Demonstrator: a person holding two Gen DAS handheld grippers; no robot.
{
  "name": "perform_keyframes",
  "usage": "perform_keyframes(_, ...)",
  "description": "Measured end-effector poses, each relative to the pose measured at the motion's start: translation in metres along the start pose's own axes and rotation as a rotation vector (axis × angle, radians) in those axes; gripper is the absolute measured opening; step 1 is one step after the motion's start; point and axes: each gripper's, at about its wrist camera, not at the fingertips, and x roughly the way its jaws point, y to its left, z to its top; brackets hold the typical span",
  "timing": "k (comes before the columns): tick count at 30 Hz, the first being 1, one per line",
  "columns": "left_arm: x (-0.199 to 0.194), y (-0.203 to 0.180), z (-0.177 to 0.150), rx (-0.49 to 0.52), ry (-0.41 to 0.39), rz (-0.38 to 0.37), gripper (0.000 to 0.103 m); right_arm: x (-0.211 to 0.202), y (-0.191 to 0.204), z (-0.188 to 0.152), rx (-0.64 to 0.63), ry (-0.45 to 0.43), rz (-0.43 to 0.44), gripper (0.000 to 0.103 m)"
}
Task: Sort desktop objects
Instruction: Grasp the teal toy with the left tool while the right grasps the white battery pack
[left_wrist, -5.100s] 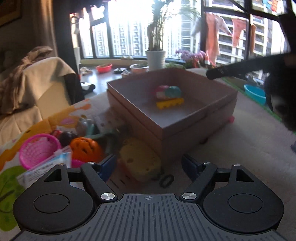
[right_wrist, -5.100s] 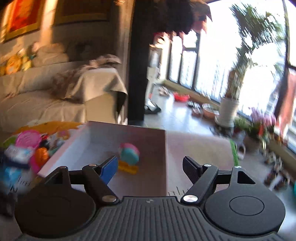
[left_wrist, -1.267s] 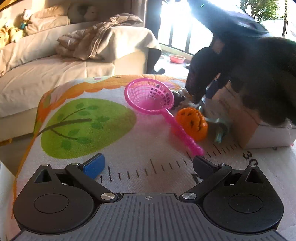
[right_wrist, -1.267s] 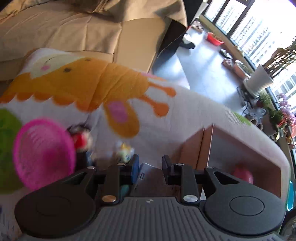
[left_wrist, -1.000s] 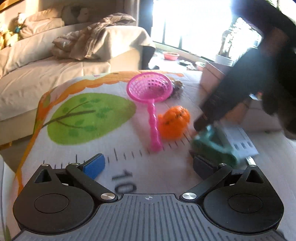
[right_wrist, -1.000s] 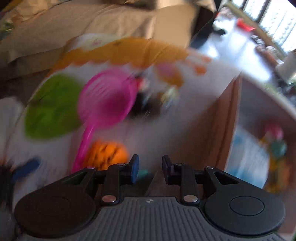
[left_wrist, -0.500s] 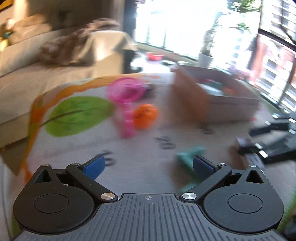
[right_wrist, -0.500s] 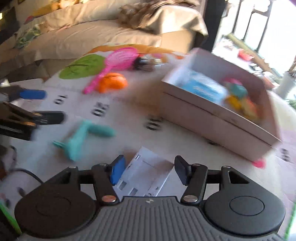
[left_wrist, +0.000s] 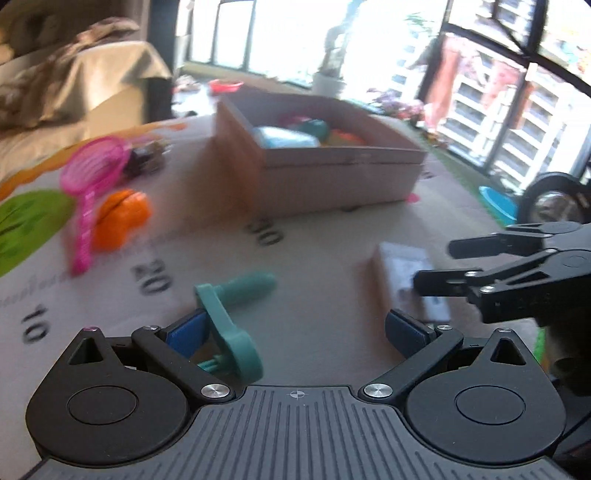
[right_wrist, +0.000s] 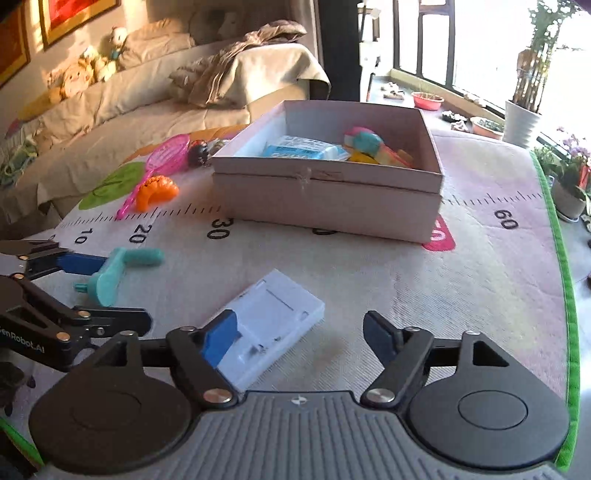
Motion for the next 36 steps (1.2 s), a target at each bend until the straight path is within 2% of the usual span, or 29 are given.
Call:
perform_keyframes(4,-0.004,-0.008,-0.004,0.108,-0.030,0.083,0.103,0.000,-0.004,-0.003,0.008,-0.021,-0.036,0.080)
perform_keyframes(9,-0.017,0.004,-0.015,0.176,-0.014,0.196,0.103,-0.001,-0.002,-0.008,-0.014,-0.054,-0.059,0.086)
perform_keyframes(11,-0.020,0.013,-0.016,0.195,-0.016,0.268,0.103,0.001,-0.001,-0.008,-0.005,-0.059,-0.048,0.086)
perform_keyframes(13,-0.024,0.022,-0.015,0.209,-0.028,0.375,0.103,0.003,0.001,-0.007,0.007,-0.061,-0.039,0.086)
perform_keyframes(15,-0.028,0.032,-0.013,0.184,-0.042,0.458,0.103,0.005,0.004,-0.006,0.012,-0.063,-0.037,0.086)
perform_keyframes(17,-0.037,0.043,-0.009,0.107,-0.048,0.433,0.103,0.003,0.009,-0.006,0.001,-0.074,-0.040,0.086)
perform_keyframes(20,-0.047,0.044,-0.007,0.011,-0.042,0.287,0.103,-0.004,0.014,-0.009,-0.039,-0.099,-0.044,0.087)
perform_keyframes(22,-0.044,0.038,-0.006,-0.023,-0.020,0.217,0.103,-0.008,0.016,-0.012,-0.059,-0.108,-0.043,0.089)
perform_keyframes(24,-0.035,0.030,-0.003,-0.034,-0.006,0.180,0.103,-0.009,0.017,-0.013,-0.060,-0.106,-0.037,0.090)
perform_keyframes(31,0.009,0.016,0.017,-0.077,0.000,0.166,0.103,-0.009,0.015,-0.020,-0.024,-0.091,-0.024,0.090)
perform_keyframes(36,0.019,0.006,0.013,0.012,-0.005,0.187,0.102,-0.006,0.019,-0.024,-0.018,-0.087,-0.002,0.090)
